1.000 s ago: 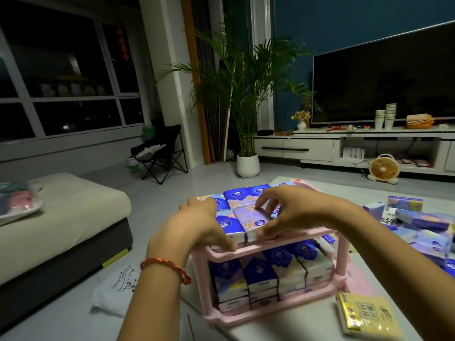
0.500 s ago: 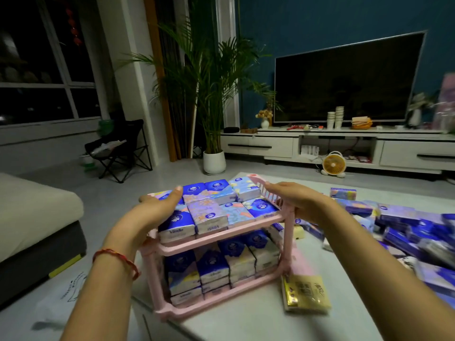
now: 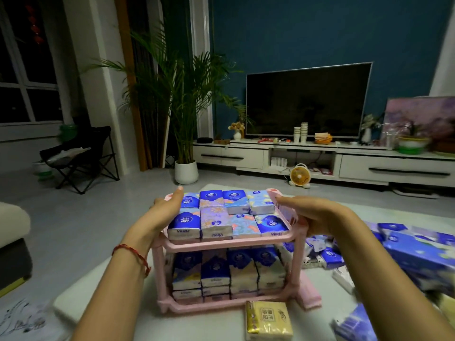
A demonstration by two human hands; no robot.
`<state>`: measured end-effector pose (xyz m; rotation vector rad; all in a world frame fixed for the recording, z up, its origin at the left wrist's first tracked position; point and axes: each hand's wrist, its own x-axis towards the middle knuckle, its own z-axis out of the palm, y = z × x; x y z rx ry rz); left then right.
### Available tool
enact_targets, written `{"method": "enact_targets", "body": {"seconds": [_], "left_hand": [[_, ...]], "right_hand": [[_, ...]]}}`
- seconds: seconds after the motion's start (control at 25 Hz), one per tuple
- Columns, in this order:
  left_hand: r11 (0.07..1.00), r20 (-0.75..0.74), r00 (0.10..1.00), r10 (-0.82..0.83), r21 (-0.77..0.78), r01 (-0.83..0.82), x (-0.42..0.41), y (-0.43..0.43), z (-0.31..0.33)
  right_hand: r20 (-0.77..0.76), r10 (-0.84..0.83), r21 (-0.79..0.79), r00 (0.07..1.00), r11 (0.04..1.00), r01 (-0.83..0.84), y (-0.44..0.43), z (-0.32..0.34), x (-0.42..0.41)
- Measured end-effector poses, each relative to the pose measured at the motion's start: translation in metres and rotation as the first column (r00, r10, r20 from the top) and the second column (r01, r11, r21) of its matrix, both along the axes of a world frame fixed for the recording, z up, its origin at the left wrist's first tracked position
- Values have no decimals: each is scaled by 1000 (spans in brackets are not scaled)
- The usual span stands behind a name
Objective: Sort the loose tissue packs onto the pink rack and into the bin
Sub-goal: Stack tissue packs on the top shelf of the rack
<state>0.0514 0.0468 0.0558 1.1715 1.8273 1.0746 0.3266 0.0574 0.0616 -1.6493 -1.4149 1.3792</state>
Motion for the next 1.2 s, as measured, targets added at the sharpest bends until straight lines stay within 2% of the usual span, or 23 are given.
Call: {"method": "enact_targets", "body": {"seconds": [0.08, 0.16, 0.2, 0.24, 0.28, 0.32, 0.36, 0.4, 0.44, 0.48, 0.56, 0.84, 0.92, 0.96, 1.04, 1.12, 1.2], "left_hand": [[999, 43, 999, -33, -27, 34, 13, 6, 1], [997, 54, 997, -57, -57, 60, 22, 13, 6], [997, 17, 999, -52, -57, 53, 25, 14, 11], [999, -71, 997, -29, -36, 26, 26, 17, 16], [1000, -176, 984, -17, 5, 18, 28, 17, 23], [998, -251, 968, -28, 54, 43, 30, 18, 27], [992, -291, 955, -54, 91, 84, 33, 19, 28], [986, -311, 946, -91, 103, 129, 36, 21, 25], [981, -336, 933, -126, 100, 169, 39, 22, 21], [976, -351, 923, -161, 80, 200, 41, 24, 15], [972, -371, 909, -187, 67, 227, 44, 28, 5], [968, -406, 892, -199, 59, 243, 34, 35, -4], [975, -455, 877, -153, 73, 208, 33, 34, -5], [979, -501, 858, -113, 92, 182, 35, 31, -3], [969, -591, 806, 18, 207, 131, 41, 23, 12], [911, -595, 793, 128, 386, 143, 58, 7, 40], [835, -529, 847, 56, 490, 251, 91, -15, 67]], "right_hand": [[20, -59, -24, 998, 998, 60, -1, 1, 13], [179, -159, 55, 971, 987, 152, -4, 5, 17], [371, -238, 170, 897, 968, 187, -5, 6, 15], [556, -357, 346, 751, 921, 181, -5, 10, 12], [619, -450, 511, 644, 853, 105, -8, 16, 2], [594, -423, 572, 685, 820, 11, -16, 24, -11], [533, -285, 561, 796, 824, -80, -23, 31, -27], [510, -95, 496, 855, 845, -201, -30, 36, -42], [537, 59, 405, 841, 857, -318, -37, 37, -57], [594, 156, 327, 789, 850, -414, -40, 35, -67], [678, 192, 289, 709, 817, -498, -37, 26, -75], [651, 174, 364, 739, 782, -505, -29, 12, -75], [645, 180, 373, 742, 774, -512, -29, 12, -75], [603, 202, 365, 772, 790, -492, -28, 15, -71], [429, 226, 364, 874, 843, -397, -31, 28, -52], [321, 97, 446, 942, 862, -241, -40, 44, -17], [235, -89, 501, 968, 864, -42, -59, 58, 27]]}}
